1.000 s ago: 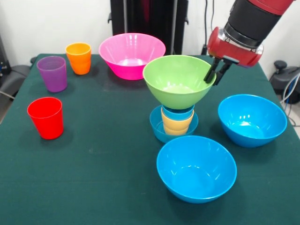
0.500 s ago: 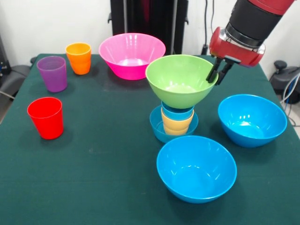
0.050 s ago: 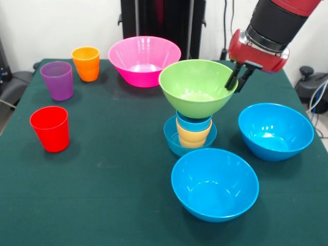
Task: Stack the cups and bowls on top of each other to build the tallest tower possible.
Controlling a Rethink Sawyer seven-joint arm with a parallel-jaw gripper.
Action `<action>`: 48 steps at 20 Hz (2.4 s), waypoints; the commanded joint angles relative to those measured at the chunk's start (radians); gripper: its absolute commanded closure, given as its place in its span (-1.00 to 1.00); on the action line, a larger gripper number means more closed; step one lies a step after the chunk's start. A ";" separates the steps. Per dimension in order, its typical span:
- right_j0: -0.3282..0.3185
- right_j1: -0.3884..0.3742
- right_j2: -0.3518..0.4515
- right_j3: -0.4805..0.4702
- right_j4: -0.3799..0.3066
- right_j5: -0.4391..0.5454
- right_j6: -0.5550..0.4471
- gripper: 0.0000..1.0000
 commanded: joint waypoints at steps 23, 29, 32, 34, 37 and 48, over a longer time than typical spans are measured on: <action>0.013 0.040 0.041 -0.048 -0.055 -0.005 0.058 1.00; 0.016 0.044 0.035 -0.060 -0.063 -0.003 0.051 1.00; 0.020 0.046 0.032 -0.063 -0.066 -0.004 0.053 1.00; 0.020 0.046 0.032 -0.063 -0.064 -0.002 0.054 1.00; 0.023 0.048 0.029 -0.070 -0.069 0.003 0.051 1.00; 0.015 0.047 0.031 -0.056 -0.058 -0.001 0.058 1.00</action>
